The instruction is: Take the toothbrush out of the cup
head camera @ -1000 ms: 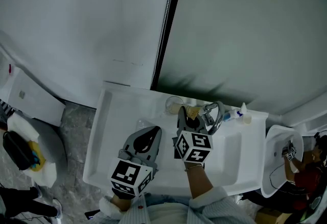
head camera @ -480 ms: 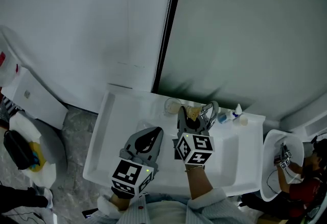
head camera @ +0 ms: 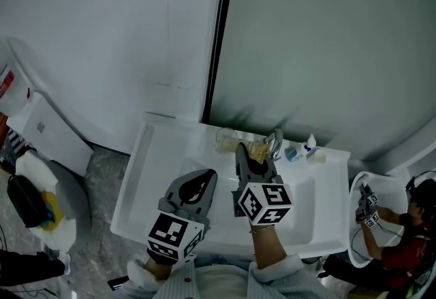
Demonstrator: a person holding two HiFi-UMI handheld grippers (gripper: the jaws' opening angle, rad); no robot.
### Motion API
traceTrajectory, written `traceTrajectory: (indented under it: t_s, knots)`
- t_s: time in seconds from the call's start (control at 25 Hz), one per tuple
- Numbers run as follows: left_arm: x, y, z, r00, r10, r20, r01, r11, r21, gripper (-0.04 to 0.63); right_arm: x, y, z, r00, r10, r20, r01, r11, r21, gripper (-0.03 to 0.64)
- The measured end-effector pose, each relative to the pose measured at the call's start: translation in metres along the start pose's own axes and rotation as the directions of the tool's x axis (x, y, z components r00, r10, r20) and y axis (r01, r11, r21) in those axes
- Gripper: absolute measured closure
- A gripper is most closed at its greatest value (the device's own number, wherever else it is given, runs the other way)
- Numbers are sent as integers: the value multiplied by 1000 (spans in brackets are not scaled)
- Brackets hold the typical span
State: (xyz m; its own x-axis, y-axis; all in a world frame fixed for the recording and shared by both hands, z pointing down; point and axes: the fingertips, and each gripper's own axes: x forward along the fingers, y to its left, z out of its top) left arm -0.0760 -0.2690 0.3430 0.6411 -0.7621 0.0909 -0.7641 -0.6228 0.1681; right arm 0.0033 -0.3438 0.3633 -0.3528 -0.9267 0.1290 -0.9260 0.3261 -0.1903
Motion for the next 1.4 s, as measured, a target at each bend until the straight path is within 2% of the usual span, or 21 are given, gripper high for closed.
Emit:
traceTrajectory:
  t_s: [0.52, 0.72, 1.0, 1.4]
  knots:
    - [-9, -48, 1, 999, -35, 15, 35, 999, 42, 578, -73, 17, 29, 989, 146, 30, -145, 989, -18, 572]
    - [-10, -70, -7, 999, -44, 12, 43, 998, 48, 578, -100, 10, 19, 988, 157, -2, -157, 985, -66, 574]
    - [-14, -94, -18, 999, -39, -1, 39, 998, 50, 578, -125, -1, 0, 983, 176, -45, -179, 983, -48, 574]
    - [-20, -108, -23, 1000, -15, -10, 16, 998, 66, 578, -140, -4, -11, 974, 220, -59, -221, 975, -8, 575]
